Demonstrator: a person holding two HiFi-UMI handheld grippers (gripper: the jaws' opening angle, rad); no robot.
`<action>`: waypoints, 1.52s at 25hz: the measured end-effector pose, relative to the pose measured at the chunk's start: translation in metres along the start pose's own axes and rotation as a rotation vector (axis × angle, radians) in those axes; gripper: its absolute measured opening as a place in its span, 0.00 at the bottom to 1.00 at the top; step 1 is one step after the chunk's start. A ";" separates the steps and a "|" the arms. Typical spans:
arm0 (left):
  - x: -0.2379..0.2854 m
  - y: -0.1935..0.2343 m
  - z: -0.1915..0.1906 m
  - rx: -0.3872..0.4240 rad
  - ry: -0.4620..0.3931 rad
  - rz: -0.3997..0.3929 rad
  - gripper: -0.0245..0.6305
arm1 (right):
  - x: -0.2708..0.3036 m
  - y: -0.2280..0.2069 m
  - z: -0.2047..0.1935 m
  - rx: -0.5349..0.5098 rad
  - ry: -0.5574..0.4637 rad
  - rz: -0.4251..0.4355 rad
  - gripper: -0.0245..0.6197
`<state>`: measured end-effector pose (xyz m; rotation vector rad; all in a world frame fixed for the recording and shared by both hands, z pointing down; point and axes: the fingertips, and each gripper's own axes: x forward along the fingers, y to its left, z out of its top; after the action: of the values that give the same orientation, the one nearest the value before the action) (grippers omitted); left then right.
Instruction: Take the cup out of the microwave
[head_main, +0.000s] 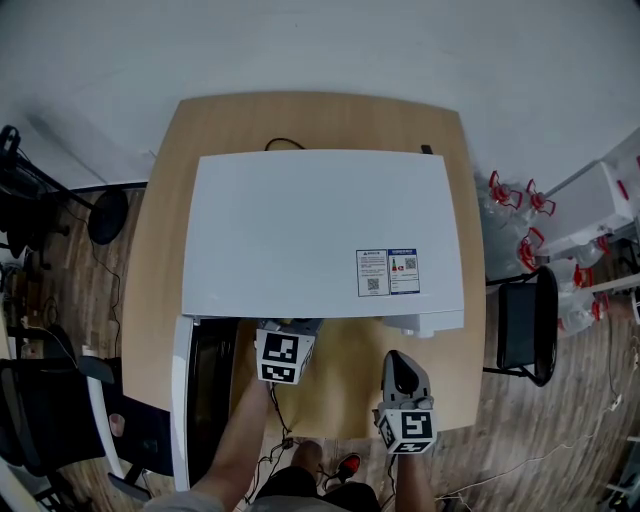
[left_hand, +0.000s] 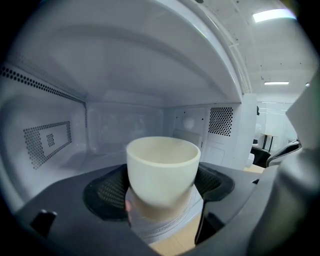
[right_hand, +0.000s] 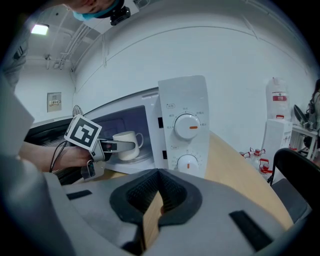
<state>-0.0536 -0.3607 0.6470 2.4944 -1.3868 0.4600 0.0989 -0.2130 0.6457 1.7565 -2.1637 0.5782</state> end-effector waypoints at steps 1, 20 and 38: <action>0.000 0.000 0.001 0.004 -0.003 0.006 0.66 | -0.001 -0.001 0.001 0.000 -0.001 -0.002 0.06; -0.053 -0.011 0.008 0.032 -0.014 0.010 0.66 | -0.032 0.015 0.030 -0.049 -0.072 0.004 0.06; -0.144 -0.041 0.023 0.033 -0.026 0.052 0.66 | -0.089 0.035 0.071 -0.100 -0.186 0.047 0.06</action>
<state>-0.0868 -0.2363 0.5677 2.5043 -1.4682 0.4667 0.0853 -0.1647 0.5380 1.7733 -2.3186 0.3221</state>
